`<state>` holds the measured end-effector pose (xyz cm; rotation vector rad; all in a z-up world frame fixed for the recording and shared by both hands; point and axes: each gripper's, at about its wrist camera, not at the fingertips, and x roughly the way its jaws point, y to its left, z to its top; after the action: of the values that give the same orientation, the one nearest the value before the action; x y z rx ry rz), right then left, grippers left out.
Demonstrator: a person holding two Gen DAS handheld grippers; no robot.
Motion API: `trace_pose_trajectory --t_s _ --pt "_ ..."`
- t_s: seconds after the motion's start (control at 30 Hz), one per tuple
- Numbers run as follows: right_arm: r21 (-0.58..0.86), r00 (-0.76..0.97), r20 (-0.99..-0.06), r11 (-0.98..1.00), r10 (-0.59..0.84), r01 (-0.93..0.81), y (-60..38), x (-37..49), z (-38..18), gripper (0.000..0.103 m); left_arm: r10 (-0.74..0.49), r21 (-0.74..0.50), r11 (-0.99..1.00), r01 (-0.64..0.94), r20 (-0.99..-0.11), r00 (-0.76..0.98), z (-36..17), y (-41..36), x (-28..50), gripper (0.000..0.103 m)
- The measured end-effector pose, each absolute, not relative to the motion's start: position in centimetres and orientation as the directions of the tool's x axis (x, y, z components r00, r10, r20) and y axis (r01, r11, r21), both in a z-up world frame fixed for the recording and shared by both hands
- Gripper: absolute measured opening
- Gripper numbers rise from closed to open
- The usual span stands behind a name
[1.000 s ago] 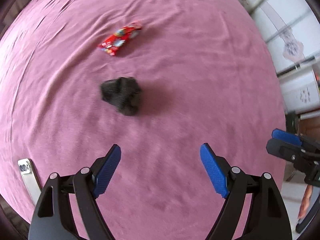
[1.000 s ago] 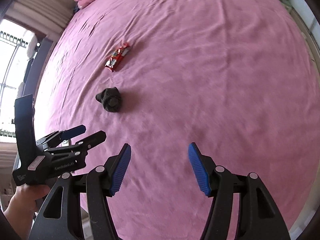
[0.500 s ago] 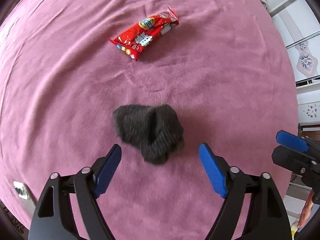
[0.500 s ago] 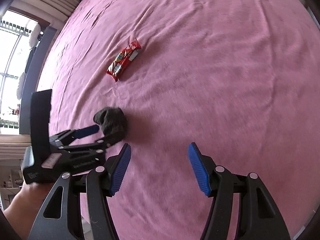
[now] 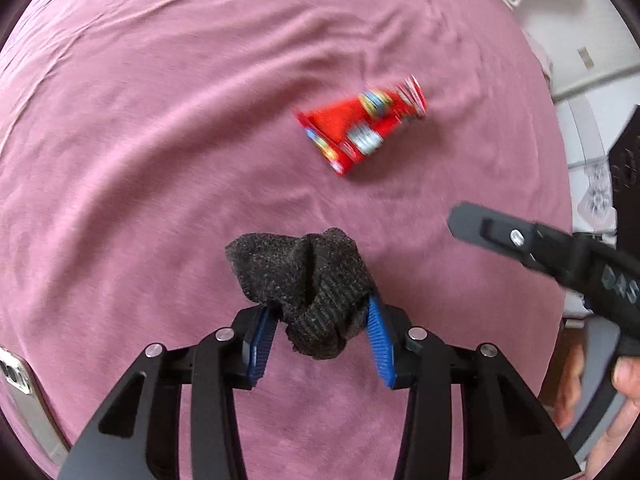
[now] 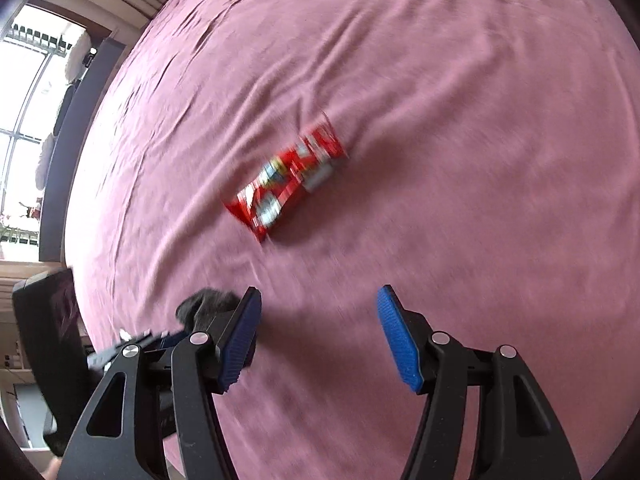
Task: Collect trash
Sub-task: 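Grasp the dark grey sock with the left tool while the right grasps the red candy wrapper, then carry grey sock and red candy wrapper over the yellow bin and open both tools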
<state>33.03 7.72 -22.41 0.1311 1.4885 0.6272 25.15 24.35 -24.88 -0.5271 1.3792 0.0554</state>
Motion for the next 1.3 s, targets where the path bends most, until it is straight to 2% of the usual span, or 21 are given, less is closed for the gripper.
trace_pose_trajectory --t_s 0.2,0.43,0.5,0.57,0.63,0.97,1.3 --pt "0.481 -0.056 -0.873 0.836 0.485 -0.264 11.0 36.1 -23.8 0.064 -0.243 -0.325 0.863 -0.386 -0.938 0.248 -24.1 27.0 25.8 0.042" --pt "0.510 -0.097 -0.858 0.860 0.505 -0.033 12.4 39.1 -27.3 0.064 -0.244 -0.332 0.850 -0.409 -0.936 0.253 -24.2 28.5 26.3 0.042" --pt "0.487 -0.088 -0.870 0.873 0.485 -0.008 12.5 39.3 -27.5 0.056 -0.245 -0.330 0.848 -0.415 -0.938 0.246 -24.4 28.7 26.4 0.042" --pt "0.453 -0.075 -0.890 0.891 0.450 -0.029 12.4 39.2 -27.3 0.041 -0.247 -0.330 0.845 -0.421 -0.939 0.239 -24.5 28.7 26.1 0.042" --pt "0.457 -0.061 -0.889 0.888 0.453 -0.061 11.9 38.8 -27.1 0.033 -0.251 -0.329 0.845 -0.421 -0.940 0.231 -24.9 28.3 26.1 0.042" --pt "0.509 -0.106 -0.860 0.853 0.499 -0.119 4.7 32.6 -25.9 0.031 -0.327 -0.377 0.849 -0.370 -0.925 0.194 -24.9 24.1 23.5 0.042" --pt "0.474 -0.107 -0.880 0.873 0.463 -0.115 -3.7 23.5 -23.1 0.031 -0.351 -0.380 0.880 -0.285 -0.924 0.151 -23.2 18.7 17.4 0.042"
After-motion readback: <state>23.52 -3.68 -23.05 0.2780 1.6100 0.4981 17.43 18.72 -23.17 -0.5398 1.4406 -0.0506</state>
